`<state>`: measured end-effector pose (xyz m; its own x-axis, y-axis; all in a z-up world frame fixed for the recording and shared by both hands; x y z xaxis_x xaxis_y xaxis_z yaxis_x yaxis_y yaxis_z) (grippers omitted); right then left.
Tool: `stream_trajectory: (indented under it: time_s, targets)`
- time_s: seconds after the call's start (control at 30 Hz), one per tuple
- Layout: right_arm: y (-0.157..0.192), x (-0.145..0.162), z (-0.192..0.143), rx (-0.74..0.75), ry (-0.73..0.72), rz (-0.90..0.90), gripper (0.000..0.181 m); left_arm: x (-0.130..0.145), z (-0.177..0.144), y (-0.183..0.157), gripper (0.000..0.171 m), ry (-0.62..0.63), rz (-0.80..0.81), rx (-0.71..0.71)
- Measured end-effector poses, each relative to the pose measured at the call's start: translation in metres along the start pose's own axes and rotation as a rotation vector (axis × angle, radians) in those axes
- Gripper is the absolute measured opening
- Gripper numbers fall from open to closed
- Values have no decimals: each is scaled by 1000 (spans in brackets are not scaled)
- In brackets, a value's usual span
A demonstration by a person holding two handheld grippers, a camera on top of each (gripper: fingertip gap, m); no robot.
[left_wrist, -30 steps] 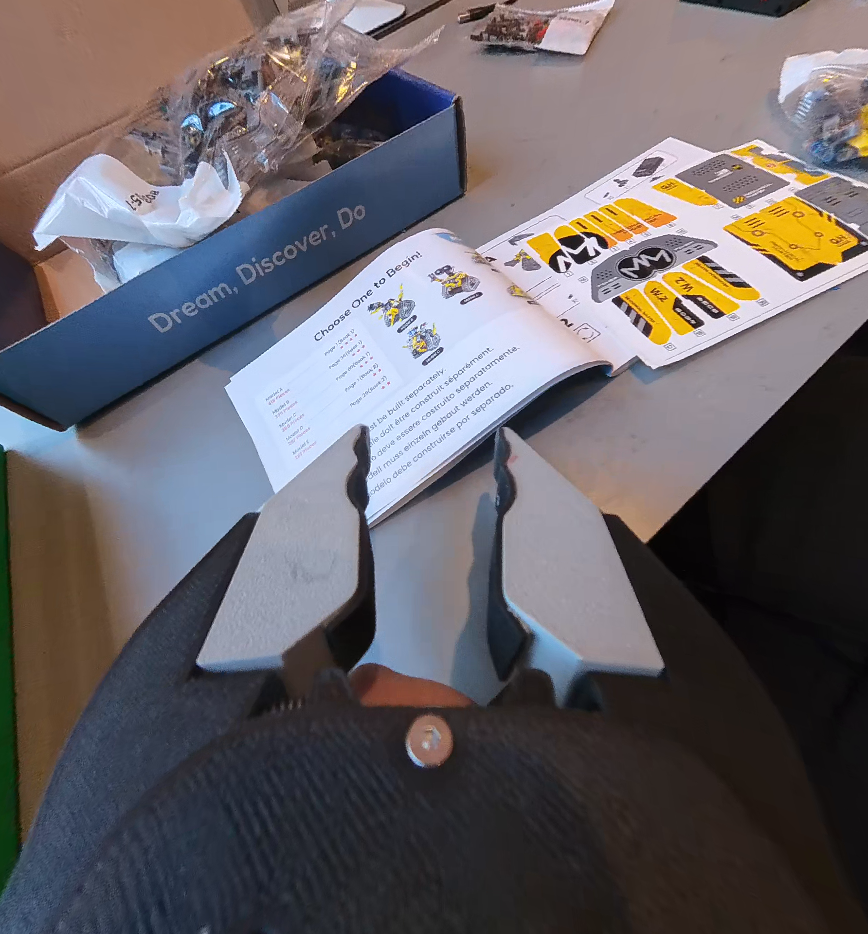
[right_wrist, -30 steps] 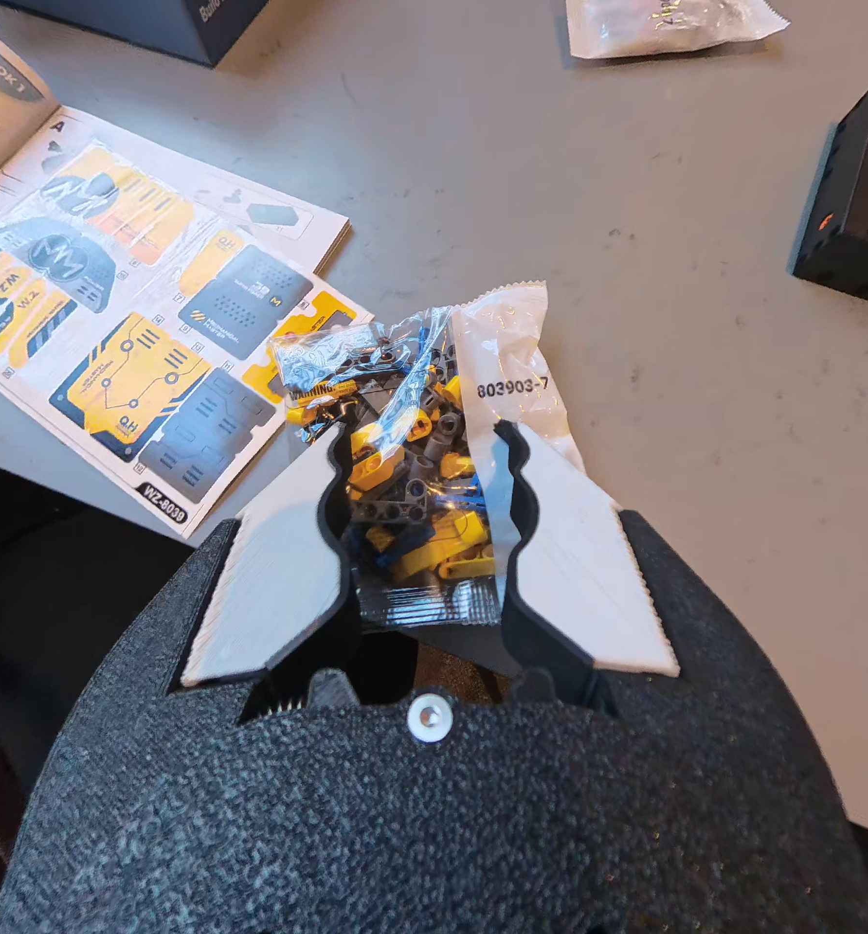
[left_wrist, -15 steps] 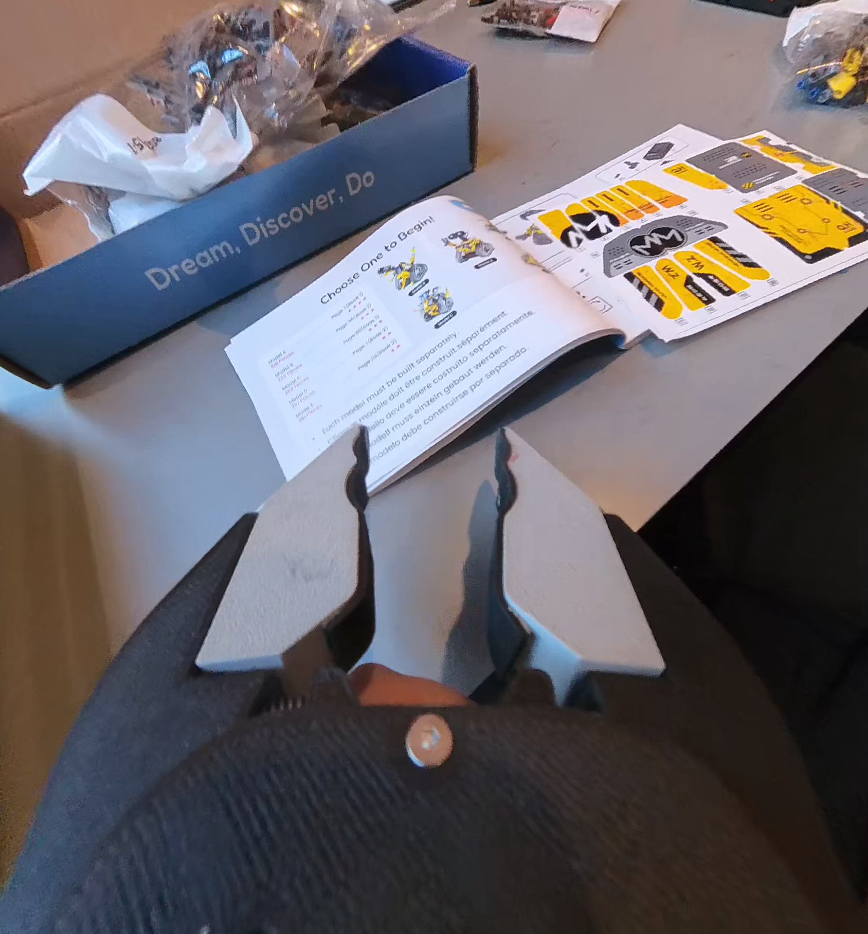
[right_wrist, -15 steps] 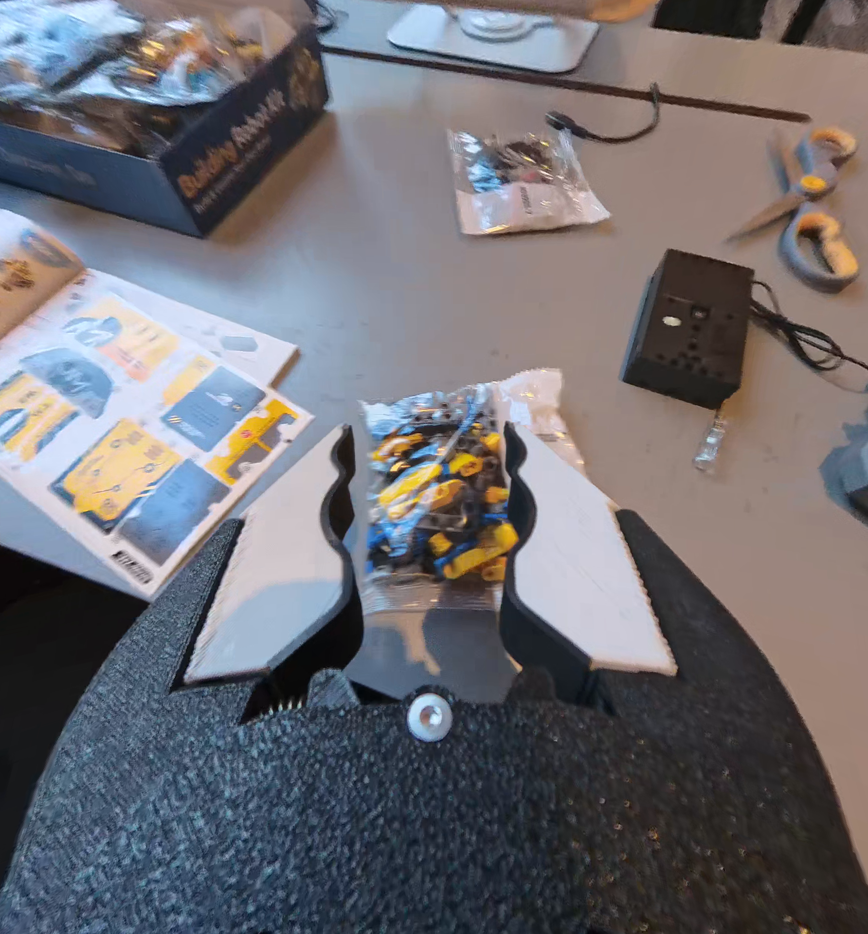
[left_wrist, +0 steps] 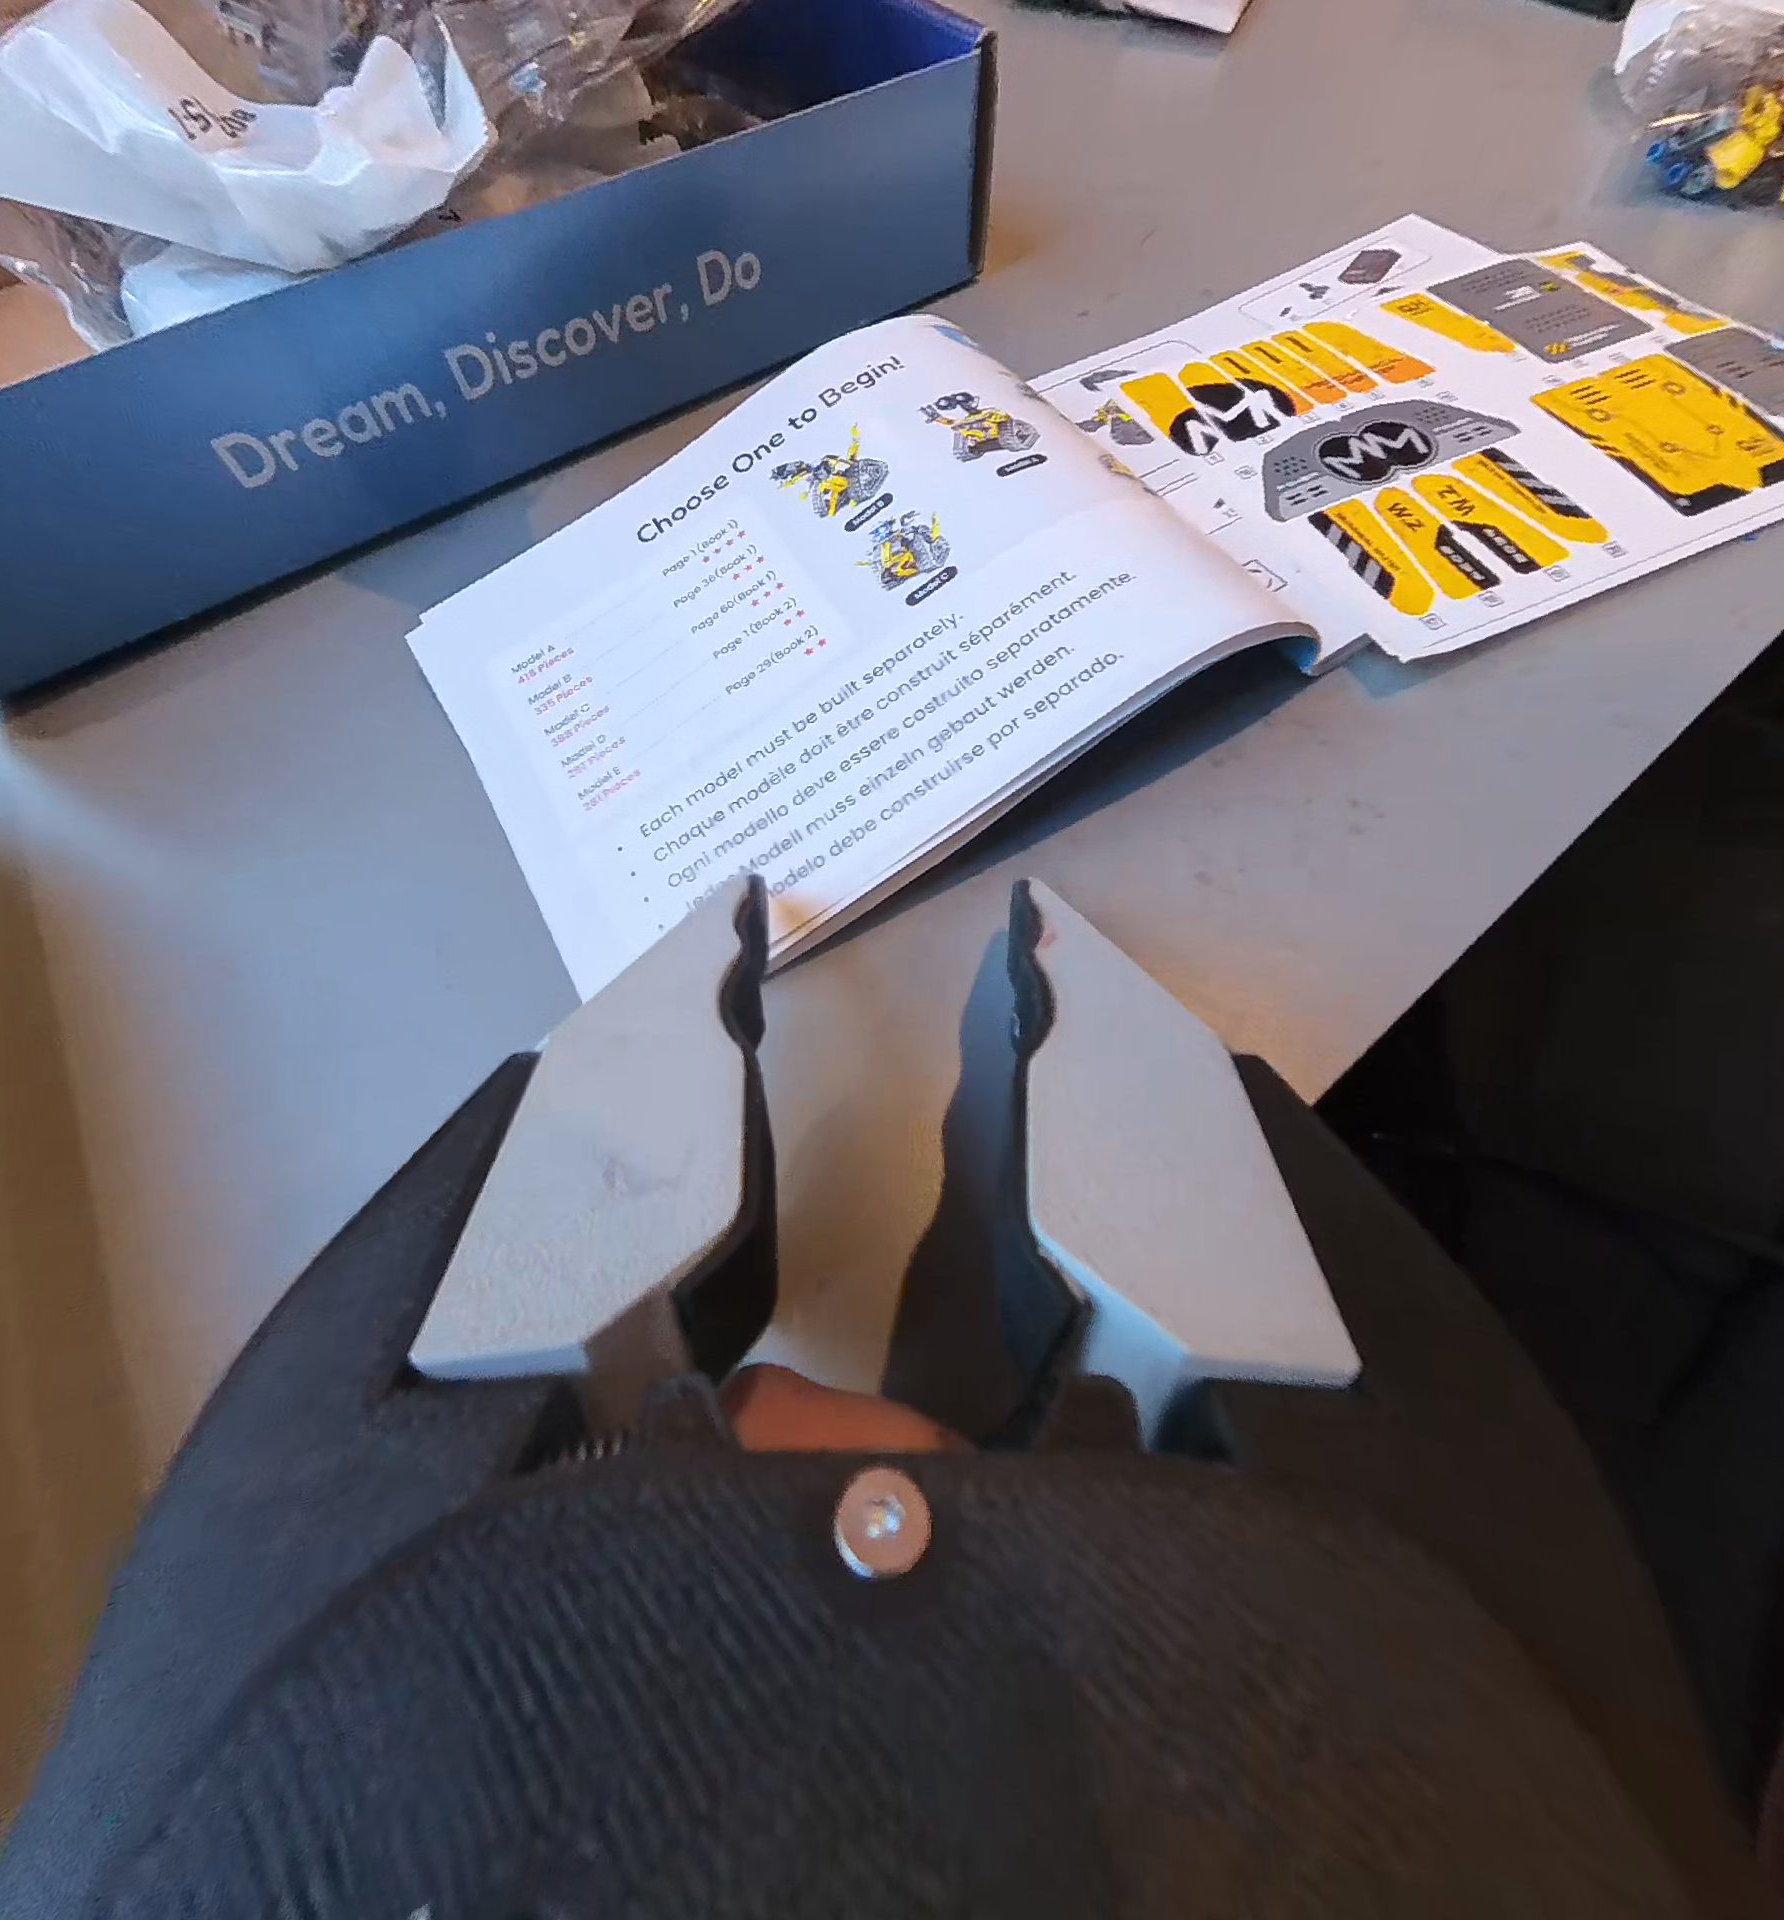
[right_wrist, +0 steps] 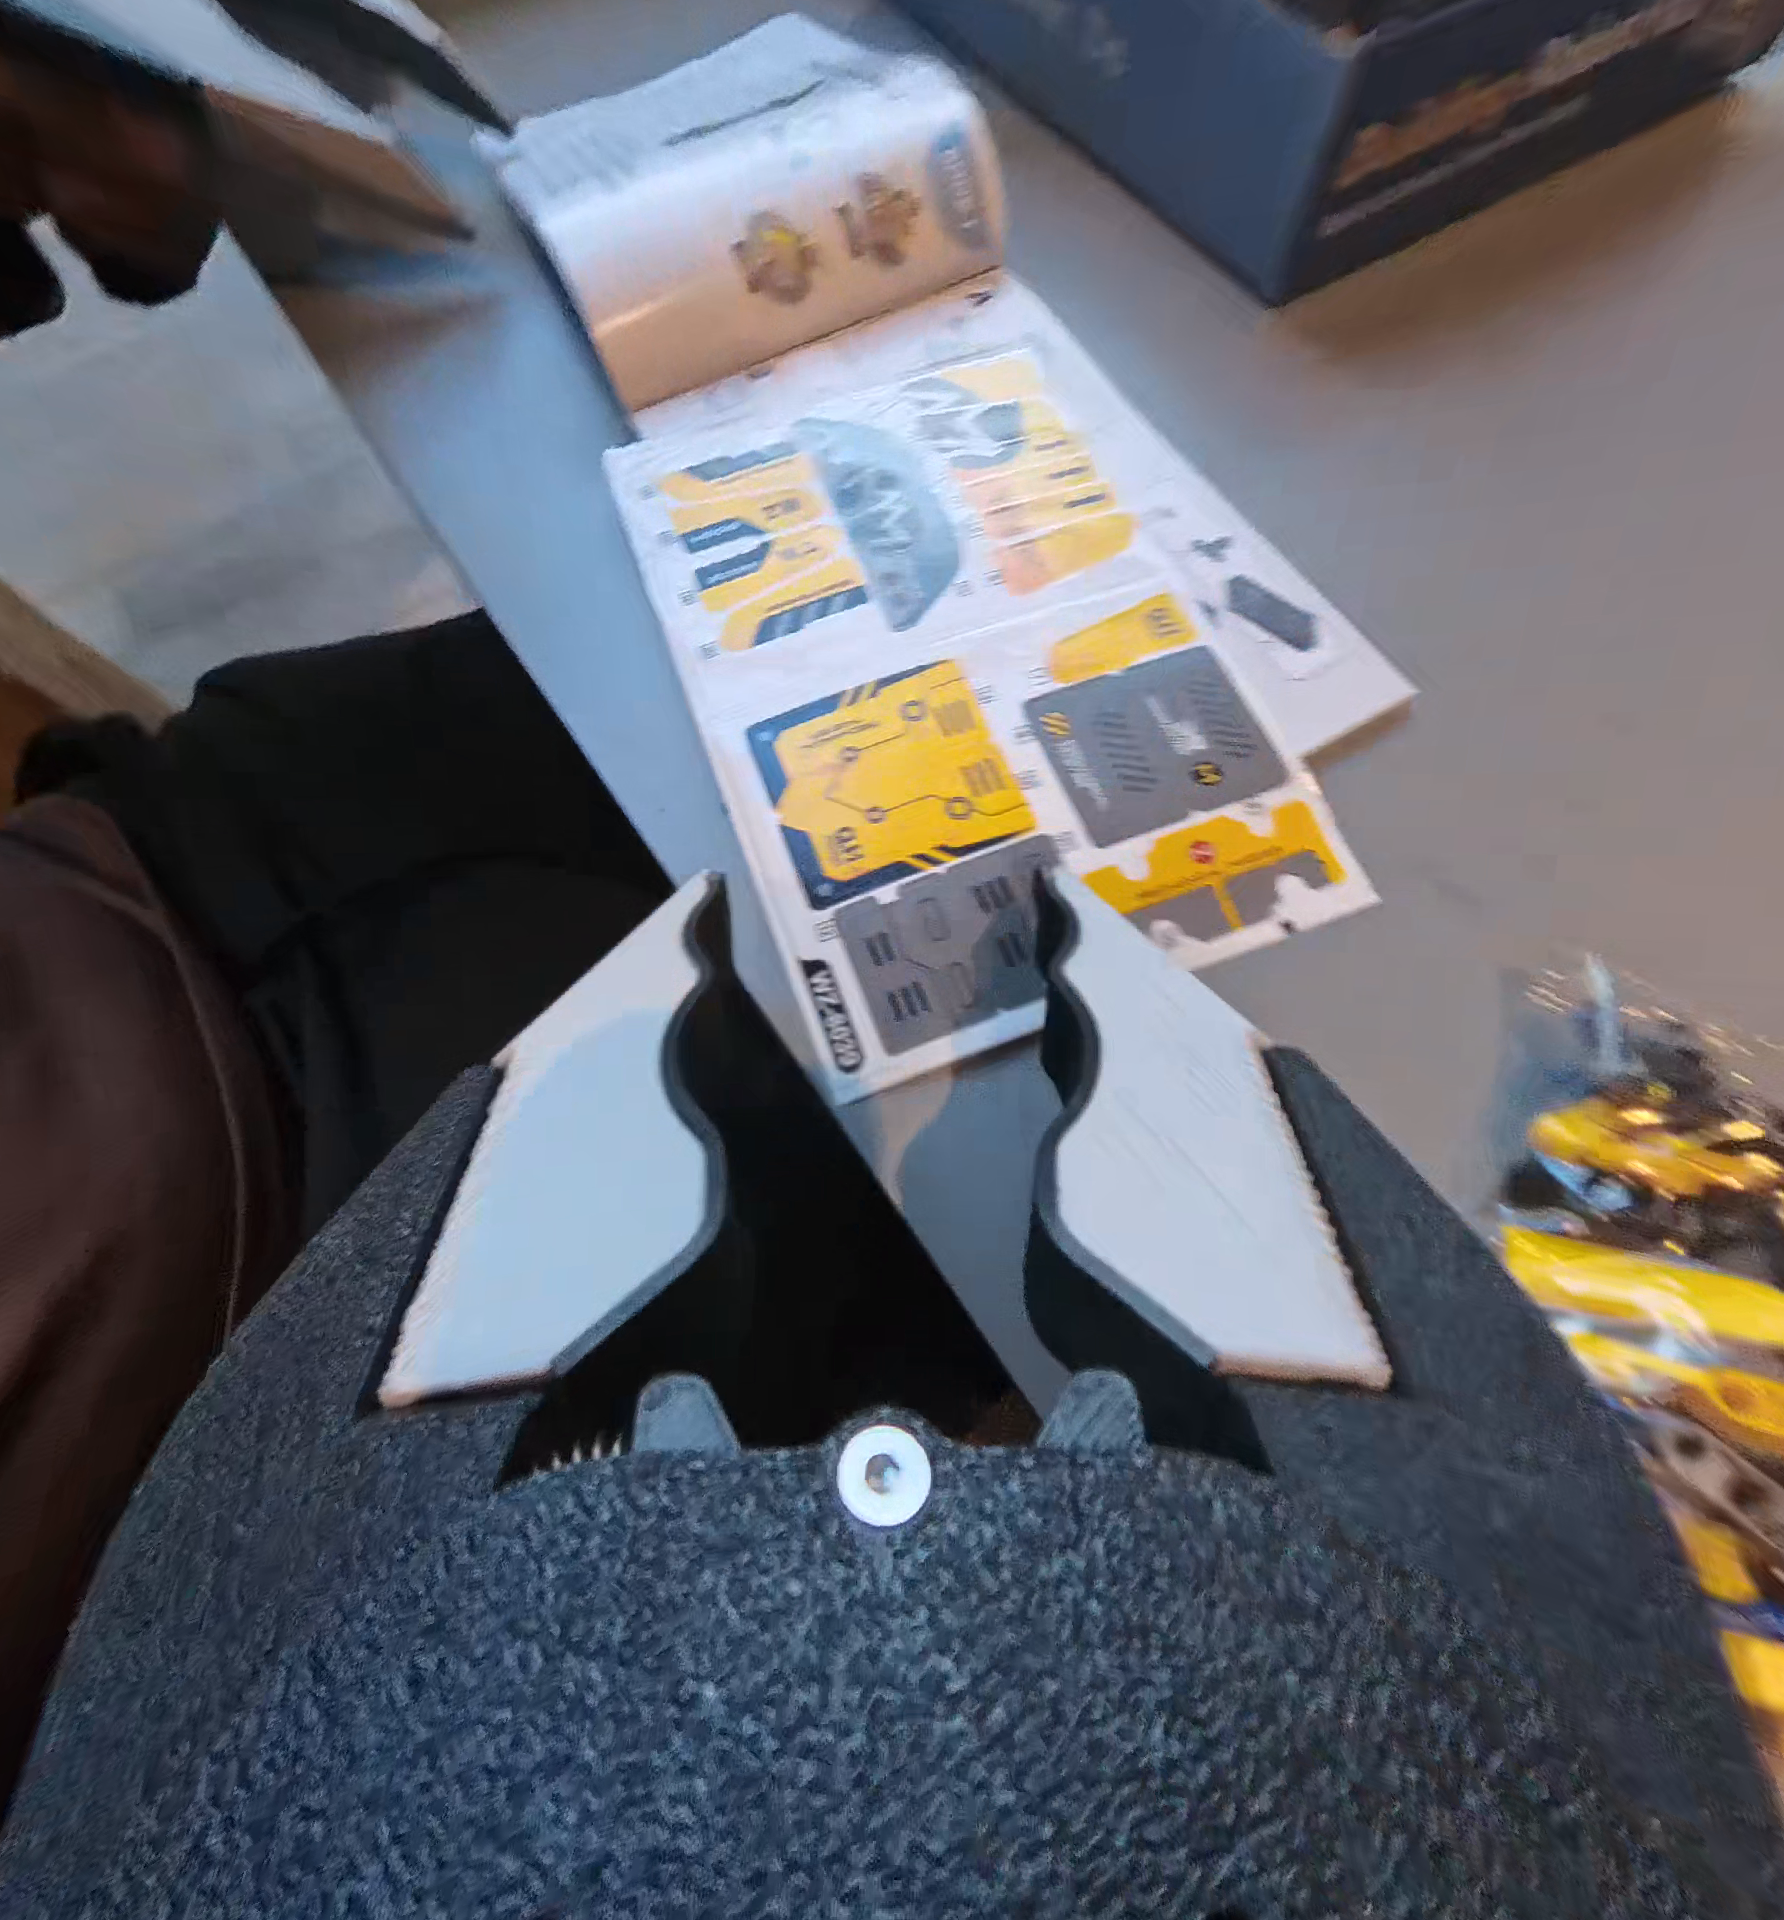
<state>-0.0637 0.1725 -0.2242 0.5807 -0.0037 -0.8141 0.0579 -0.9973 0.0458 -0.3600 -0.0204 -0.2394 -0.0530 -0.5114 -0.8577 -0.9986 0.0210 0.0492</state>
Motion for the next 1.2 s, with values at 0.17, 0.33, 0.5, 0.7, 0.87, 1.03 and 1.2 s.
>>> stream_trajectory:
  time_s: [0.17,0.33,0.5,0.7,0.87,1.03,1.2]
  targets:
    - [15,15,16,3,130,-161,68,0,1,1,44,2,-40,50]
    - [14,26,14,87,209,-333,46,-2,-2,5,40,-36,-111,69]
    - [22,27,9,108,231,-419,28,-2,-4,8,27,-68,-162,86]
    - [30,22,-2,157,227,-477,0,-3,-10,10,27,-129,-193,90]
    - [13,10,-5,240,196,-406,0,-4,-19,13,27,-225,-210,61]
    - [-18,-8,-7,261,104,-209,0,-5,-23,8,32,-225,-187,32]
    - [-54,-24,-14,240,11,-68,0,-20,-23,-14,52,-143,-30,46]
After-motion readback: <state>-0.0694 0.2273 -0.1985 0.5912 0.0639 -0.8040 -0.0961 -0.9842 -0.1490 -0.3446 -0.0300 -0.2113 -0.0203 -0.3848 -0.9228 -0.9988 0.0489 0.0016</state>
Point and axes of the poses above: each gripper's, where its closed fingertips meet, z out along the fingers, x out of its underside, y = z × x across the jaws, the point moved 6 cm from there along -z, back along the fingers, and after that the axes turned 1 degree about -x, right-handed, at the moved point
